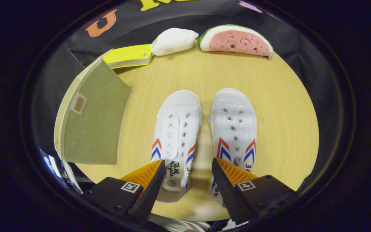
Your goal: Open the storage box then place both shoes into the box .Put the left shoe in first, then the right shoe, with the right side of both shoes facing outward in a uniform manner.
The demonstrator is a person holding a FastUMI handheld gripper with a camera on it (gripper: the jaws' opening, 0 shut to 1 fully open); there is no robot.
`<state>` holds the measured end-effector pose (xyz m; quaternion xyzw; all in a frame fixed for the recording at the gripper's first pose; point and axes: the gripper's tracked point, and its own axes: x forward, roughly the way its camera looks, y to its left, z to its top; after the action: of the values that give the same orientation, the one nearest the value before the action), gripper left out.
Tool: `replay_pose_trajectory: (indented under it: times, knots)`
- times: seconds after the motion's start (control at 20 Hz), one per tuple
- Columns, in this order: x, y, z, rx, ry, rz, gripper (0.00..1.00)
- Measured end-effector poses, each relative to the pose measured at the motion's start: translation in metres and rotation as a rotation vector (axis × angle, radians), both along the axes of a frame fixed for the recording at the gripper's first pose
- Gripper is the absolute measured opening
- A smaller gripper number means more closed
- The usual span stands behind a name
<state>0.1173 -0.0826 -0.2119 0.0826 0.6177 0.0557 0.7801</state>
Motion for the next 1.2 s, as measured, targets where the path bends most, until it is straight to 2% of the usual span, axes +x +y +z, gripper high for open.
replay_pose_trajectory:
  times: [0.25, 0.3, 0.35, 0.45, 0.65, 0.9, 1.2]
  knots:
    - [0.008, -0.002, -0.018, -0.044, 0.039, 0.035, 0.58]
    - [0.007, 0.002, -0.017, -0.027, 0.051, 0.044, 0.56]
    - [0.009, 0.007, -0.016, -0.003, 0.041, 0.047, 0.48]
    - [0.01, 0.008, -0.018, 0.011, 0.048, 0.052, 0.19]
    - [0.009, 0.011, -0.015, 0.048, 0.046, 0.024, 0.08]
    - [-0.001, 0.013, 0.006, 0.072, 0.038, -0.022, 0.07]
    - [-0.005, 0.023, 0.063, 0.133, -0.056, -0.085, 0.07]
